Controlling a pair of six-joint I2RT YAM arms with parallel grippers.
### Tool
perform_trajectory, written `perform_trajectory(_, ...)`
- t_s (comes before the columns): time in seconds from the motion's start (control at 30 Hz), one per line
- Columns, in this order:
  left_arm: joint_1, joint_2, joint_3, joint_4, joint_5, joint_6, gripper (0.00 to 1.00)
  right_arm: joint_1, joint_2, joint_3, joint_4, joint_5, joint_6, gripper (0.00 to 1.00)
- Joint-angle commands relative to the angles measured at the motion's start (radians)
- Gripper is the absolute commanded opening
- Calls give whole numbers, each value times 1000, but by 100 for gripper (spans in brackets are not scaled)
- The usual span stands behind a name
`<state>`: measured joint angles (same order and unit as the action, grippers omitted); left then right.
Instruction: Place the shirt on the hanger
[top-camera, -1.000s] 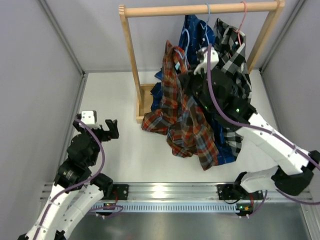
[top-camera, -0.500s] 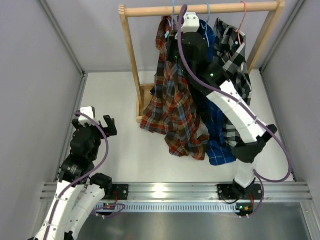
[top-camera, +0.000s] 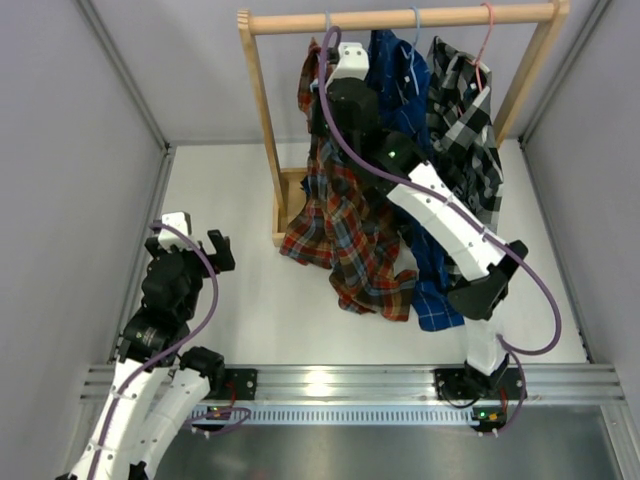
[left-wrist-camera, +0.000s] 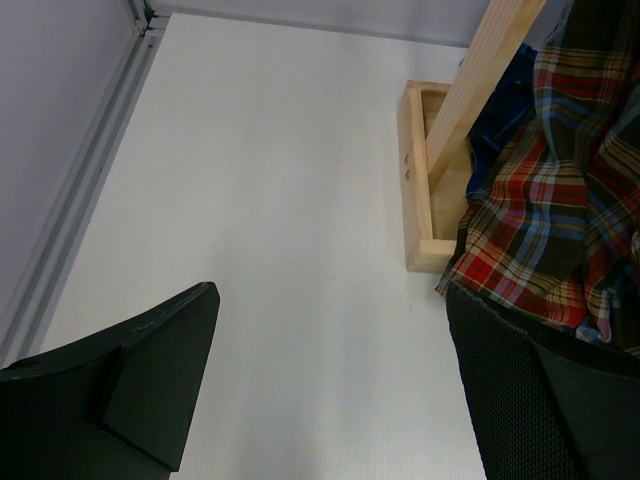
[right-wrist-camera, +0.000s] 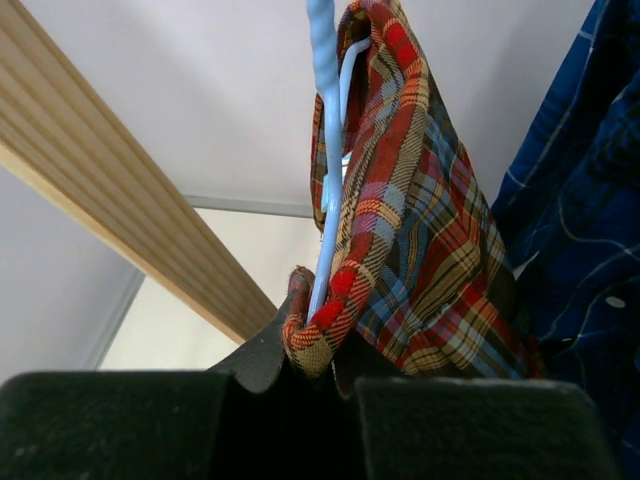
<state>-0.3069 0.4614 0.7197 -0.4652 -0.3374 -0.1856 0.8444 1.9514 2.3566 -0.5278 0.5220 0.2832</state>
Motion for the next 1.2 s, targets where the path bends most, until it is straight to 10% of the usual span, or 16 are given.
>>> perform_trajectory(0.0,12,28,12,11,-44,-20,98,44,30,47,51,15,20,0)
perform_trajectory(1.1,48,69,9,11,20,-12,98,70,46,41,130,21,-190,0)
perform_trajectory(1.17,48,71,9,10,14,-17,98,67,21,17,130,24,-193,18)
